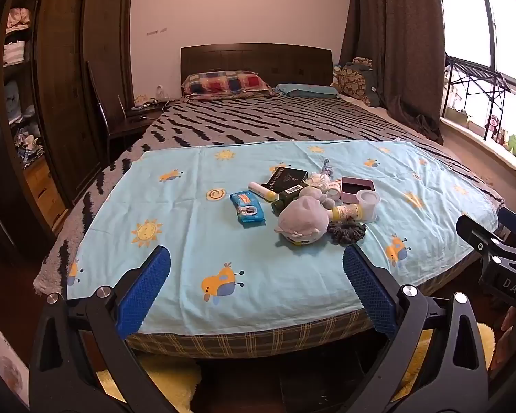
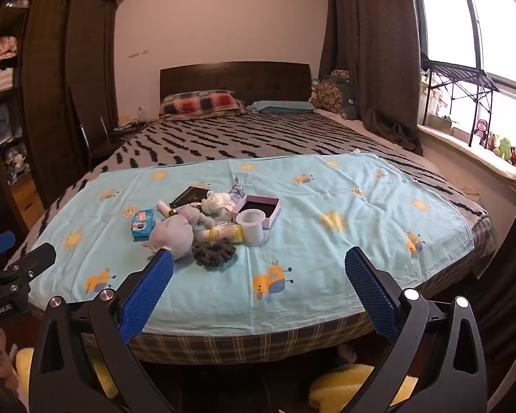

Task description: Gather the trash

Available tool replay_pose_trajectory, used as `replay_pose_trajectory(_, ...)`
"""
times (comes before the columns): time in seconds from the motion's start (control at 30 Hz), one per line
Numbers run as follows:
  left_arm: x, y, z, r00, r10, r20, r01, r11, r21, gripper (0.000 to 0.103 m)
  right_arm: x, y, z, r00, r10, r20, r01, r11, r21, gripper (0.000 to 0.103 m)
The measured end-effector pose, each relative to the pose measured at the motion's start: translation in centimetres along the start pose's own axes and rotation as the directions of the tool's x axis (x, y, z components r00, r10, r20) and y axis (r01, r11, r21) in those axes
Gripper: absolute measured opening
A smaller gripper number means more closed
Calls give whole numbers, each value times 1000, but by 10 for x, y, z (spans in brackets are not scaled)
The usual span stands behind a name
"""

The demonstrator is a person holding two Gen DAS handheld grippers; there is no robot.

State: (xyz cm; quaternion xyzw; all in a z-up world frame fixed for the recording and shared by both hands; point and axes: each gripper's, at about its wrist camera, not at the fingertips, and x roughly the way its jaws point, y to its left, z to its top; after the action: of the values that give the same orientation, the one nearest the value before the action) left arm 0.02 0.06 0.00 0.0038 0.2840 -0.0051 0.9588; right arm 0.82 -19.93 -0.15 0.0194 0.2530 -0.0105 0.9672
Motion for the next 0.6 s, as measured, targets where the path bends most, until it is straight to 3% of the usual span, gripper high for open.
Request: replay_pose_trajectory(0.6,0,3,-2,1000,-9,-2,9,1000,-19,95,1,2,-1,1000,20,4,-20,1000,0,100)
